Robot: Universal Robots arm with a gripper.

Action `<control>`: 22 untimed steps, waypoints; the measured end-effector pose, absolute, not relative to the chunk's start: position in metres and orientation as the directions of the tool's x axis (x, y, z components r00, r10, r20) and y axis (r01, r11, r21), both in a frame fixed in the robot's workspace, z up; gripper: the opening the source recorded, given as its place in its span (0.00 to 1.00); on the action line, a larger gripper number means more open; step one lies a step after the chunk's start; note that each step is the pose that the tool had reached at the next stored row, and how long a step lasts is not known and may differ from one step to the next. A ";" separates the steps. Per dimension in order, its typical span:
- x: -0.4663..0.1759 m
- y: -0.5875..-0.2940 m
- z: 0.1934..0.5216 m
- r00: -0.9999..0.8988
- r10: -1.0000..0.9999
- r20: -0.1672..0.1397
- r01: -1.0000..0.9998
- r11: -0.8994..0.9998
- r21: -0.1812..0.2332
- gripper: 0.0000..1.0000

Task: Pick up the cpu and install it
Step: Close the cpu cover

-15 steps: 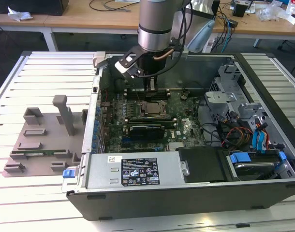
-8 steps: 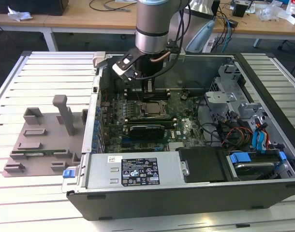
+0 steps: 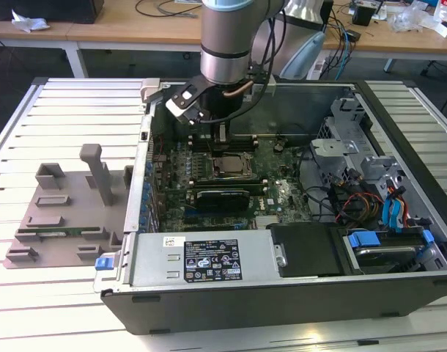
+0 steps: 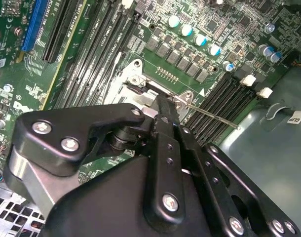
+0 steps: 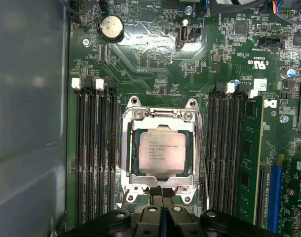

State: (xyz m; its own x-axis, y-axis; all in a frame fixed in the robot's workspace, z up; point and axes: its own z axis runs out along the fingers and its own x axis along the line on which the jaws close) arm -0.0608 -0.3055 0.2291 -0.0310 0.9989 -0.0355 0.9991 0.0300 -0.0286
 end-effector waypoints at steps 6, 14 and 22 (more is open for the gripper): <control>-0.062 -0.306 0.222 -0.031 0.999 -0.036 0.999 0.030 -0.029 0.11; -0.051 -0.306 0.211 -0.032 0.999 -0.037 0.999 0.031 -0.029 0.11; -0.049 -0.306 0.206 -0.032 0.999 -0.037 0.999 0.031 -0.029 0.11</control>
